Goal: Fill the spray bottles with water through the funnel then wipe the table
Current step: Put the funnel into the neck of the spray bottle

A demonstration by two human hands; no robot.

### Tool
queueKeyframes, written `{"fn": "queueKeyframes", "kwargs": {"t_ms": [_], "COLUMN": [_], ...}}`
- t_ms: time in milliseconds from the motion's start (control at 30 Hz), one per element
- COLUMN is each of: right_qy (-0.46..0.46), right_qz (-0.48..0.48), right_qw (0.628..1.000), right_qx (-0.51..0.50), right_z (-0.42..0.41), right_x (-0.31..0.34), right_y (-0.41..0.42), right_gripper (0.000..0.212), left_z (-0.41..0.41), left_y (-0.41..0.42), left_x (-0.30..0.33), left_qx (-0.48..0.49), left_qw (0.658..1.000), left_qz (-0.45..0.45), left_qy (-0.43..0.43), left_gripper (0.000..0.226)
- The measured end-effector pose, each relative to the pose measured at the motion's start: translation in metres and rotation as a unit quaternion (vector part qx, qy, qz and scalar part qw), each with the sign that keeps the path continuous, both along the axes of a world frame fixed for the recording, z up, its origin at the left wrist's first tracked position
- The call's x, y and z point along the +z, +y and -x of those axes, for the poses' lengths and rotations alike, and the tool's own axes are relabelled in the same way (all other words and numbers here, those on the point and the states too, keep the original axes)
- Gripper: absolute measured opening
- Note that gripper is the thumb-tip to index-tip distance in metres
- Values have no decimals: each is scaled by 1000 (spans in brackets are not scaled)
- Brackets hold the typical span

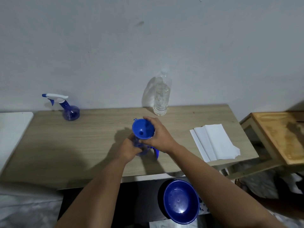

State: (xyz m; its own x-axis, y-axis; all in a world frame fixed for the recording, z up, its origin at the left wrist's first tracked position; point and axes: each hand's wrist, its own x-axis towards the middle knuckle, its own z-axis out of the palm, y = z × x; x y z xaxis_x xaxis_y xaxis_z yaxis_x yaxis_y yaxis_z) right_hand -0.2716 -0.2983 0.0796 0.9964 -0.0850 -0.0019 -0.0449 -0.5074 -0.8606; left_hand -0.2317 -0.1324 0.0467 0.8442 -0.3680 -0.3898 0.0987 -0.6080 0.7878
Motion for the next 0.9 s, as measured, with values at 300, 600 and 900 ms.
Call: {"fn": "queueKeyframes", "kwargs": {"t_ms": [300, 600, 900], "right_qy": [10, 37, 68], "right_qz": [-37, -84, -106], "right_qw": [999, 995, 991], "right_qx": [-16, -29, -42], "right_z": [7, 4, -2], "right_x": [1, 9, 15], "right_y": [7, 11, 5], "right_gripper": [101, 82, 80], "left_z": [2, -14, -5], "left_y": [9, 15, 31], "left_x": [9, 4, 28], "left_qx": [-29, -59, -110], "left_qw": [999, 997, 992], "left_qz": [-1, -41, -67], "left_qy": [-24, -18, -22], "left_gripper": [27, 42, 41]}}
